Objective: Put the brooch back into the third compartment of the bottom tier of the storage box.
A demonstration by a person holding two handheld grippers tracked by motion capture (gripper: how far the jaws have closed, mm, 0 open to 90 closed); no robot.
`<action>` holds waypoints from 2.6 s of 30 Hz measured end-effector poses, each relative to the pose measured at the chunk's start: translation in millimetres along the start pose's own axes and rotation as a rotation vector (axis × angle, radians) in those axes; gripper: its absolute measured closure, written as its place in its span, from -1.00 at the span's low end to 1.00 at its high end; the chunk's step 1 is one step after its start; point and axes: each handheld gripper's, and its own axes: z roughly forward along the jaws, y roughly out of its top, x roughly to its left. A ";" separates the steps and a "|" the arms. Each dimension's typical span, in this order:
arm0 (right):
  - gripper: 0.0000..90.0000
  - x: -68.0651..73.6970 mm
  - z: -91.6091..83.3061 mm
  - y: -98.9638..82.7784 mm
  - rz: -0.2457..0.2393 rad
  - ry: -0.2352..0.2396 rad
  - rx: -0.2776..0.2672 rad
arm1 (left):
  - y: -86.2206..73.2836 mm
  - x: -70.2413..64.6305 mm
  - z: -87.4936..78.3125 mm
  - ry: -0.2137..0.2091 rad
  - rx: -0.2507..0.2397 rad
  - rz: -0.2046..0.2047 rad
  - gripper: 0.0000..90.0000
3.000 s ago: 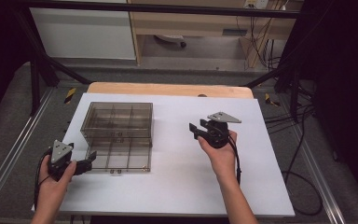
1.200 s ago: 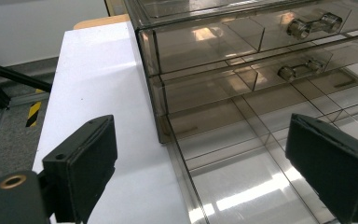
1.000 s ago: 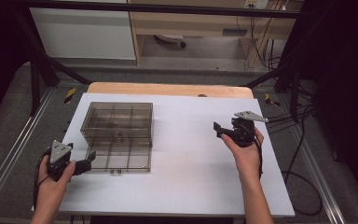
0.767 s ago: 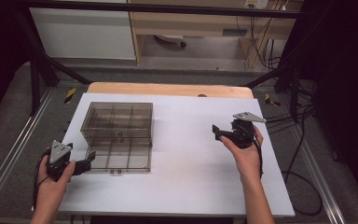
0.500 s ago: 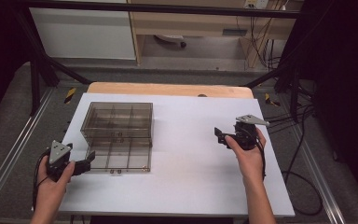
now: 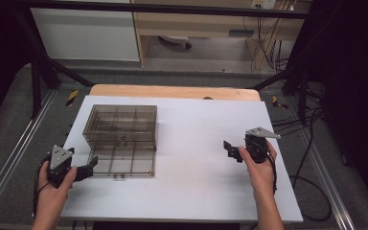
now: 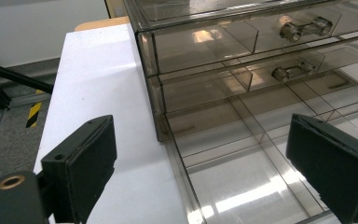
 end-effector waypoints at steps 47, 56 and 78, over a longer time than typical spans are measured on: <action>-0.85 -4.7 -24.6 -58.8 -0.063 -0.009 0.063 | 4.2 -64.2 -30.0 -0.165 0.085 0.100 -0.16; -0.85 -3.5 -22.4 -58.4 -0.068 -0.009 0.080 | -4.6 -48.4 -26.3 -0.230 0.155 0.074 0.73; -0.86 -1.8 -19.3 -58.4 -0.084 -0.007 0.107 | -14.2 -58.4 2.6 -0.240 0.319 0.089 1.00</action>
